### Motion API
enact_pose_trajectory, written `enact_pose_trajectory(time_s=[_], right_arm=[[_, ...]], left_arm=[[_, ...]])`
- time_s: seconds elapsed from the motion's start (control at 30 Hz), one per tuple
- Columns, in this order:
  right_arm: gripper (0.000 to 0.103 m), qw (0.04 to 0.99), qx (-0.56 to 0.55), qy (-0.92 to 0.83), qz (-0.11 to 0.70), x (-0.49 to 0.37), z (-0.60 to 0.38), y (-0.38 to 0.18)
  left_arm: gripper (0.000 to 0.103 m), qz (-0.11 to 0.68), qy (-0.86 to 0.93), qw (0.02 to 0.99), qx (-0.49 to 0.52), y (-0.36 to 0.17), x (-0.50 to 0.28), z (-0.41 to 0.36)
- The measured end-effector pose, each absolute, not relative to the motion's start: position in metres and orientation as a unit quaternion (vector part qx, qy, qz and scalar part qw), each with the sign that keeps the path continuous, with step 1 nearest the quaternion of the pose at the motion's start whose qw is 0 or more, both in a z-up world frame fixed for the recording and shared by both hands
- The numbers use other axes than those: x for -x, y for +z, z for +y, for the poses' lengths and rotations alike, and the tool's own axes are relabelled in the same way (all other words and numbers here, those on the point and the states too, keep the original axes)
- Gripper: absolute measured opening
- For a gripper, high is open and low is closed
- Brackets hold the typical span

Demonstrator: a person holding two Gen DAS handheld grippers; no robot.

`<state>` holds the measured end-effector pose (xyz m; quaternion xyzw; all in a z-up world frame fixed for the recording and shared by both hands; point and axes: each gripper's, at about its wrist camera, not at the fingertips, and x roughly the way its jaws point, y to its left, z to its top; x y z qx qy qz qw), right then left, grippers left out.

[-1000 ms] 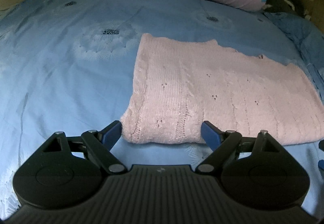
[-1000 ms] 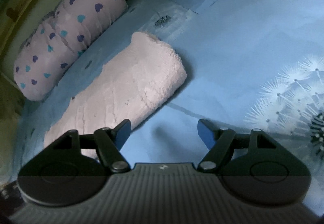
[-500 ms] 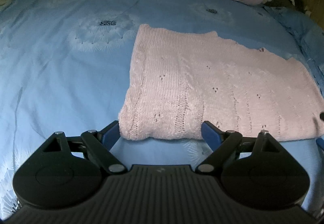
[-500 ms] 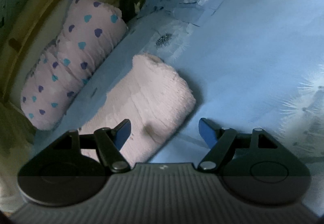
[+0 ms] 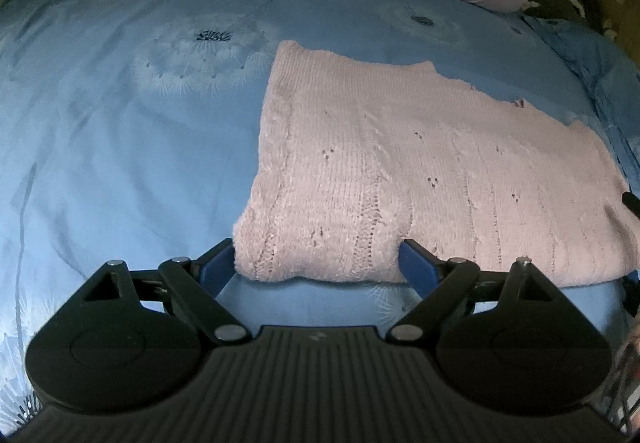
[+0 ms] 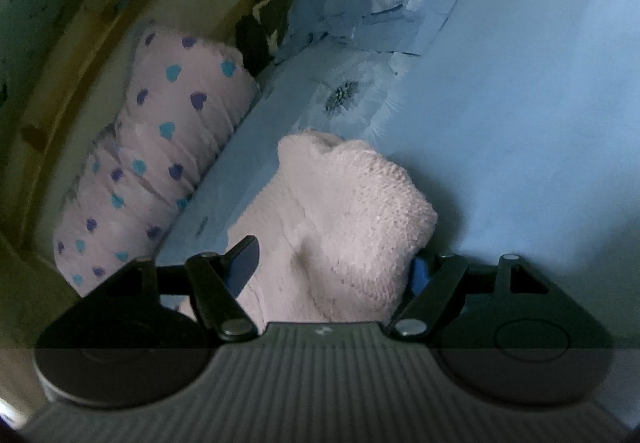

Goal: Fold small clothes
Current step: 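Grasp the cardigan's folded edge with the right gripper, then lift the edge with the right gripper and fold it over the cardigan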

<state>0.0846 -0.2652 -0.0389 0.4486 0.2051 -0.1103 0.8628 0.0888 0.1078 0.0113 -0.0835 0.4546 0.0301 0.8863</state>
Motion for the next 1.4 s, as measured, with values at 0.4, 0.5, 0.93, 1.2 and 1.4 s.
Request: enact_pose_trajectory(time_s=[0.4,0.5,0.93,1.2,1.4], right_arm=[[0.067,0.852,-0.472,-0.11,0.196,-0.102,-0.278,-0.041],[0.039,0.85,-0.467,-0.119,0.212,-0.106,-0.282,-0.04],[0.028,0.898,-0.379,-0.051,0.218,-0.115,-0.266,-0.002],[0.027,0.922,-0.319,-0.02,0.219,-0.131,-0.231,0.03],[0.026,0.948,-0.241,0.051,0.2,-0.137,-0.182,0.06]], left_arm=[[0.09,0.44,0.04,0.895,0.068,0.02,-0.084,0.108],[0.09,0.432,0.047,0.899,0.055,0.023,-0.083,0.109],[0.09,0.431,0.052,0.897,0.084,0.029,-0.081,0.122],[0.09,0.426,0.057,0.897,0.101,0.032,-0.078,0.133],[0.09,0.419,0.064,0.898,0.116,0.036,-0.078,0.141]])
